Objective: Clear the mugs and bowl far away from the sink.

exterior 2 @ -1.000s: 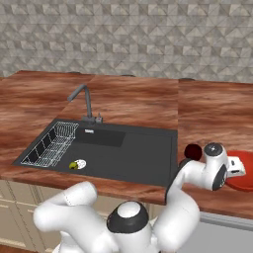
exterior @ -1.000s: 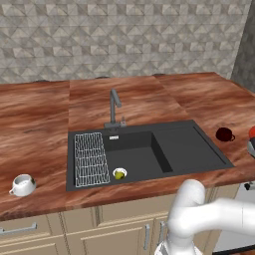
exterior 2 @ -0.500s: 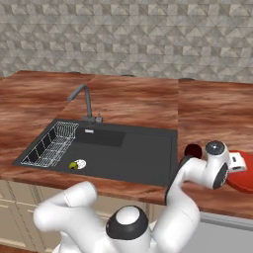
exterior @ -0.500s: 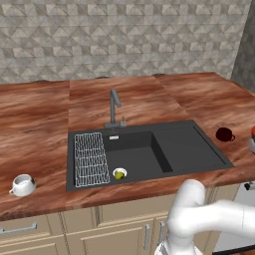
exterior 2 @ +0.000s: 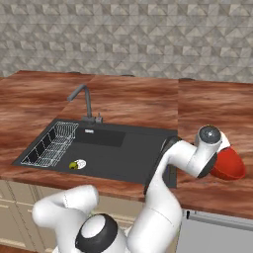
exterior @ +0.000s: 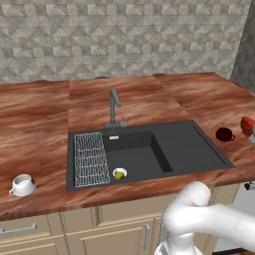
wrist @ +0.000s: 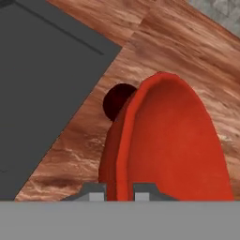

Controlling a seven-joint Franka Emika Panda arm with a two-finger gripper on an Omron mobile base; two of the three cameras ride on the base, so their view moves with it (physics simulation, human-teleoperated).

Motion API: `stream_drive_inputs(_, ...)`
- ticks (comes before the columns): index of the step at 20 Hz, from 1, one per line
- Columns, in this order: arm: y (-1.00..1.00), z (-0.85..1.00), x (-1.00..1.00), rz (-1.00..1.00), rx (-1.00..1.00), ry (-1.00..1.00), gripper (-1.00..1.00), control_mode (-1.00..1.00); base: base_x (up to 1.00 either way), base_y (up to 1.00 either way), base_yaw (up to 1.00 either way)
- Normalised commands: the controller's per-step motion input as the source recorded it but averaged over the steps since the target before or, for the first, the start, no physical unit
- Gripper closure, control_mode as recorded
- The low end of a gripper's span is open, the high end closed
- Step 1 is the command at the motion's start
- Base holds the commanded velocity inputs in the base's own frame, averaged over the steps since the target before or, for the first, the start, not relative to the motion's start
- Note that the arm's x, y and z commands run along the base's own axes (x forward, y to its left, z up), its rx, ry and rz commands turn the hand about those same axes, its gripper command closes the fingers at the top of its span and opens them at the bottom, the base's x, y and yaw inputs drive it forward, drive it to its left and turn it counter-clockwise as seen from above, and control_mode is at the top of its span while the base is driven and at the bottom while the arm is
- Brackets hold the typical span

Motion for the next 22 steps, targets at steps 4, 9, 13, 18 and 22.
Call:
stream_drive_inputs(4,1.0,0.7,-0.03,0.35,0.0,0.04,1.0,-1.0,0.0,0.0,0.0)
stream_drive_inputs(9,1.0,0.41,-0.06,0.29,0.04,-0.04,1.0,-1.0,0.0,0.0,0.0)
stream_drive_inputs(13,0.99,0.26,-0.07,0.23,0.02,-0.77,1.0,-1.0,0.0,0.0,0.0)
stream_drive_inputs(18,0.73,0.16,-0.08,0.13,0.01,-0.89,1.0,-1.0,0.0,0.0,0.0)
stream_drive_inputs(22,0.03,0.01,-0.01,0.01,0.0,0.0,1.0,-1.0,0.0,0.0,0.0)
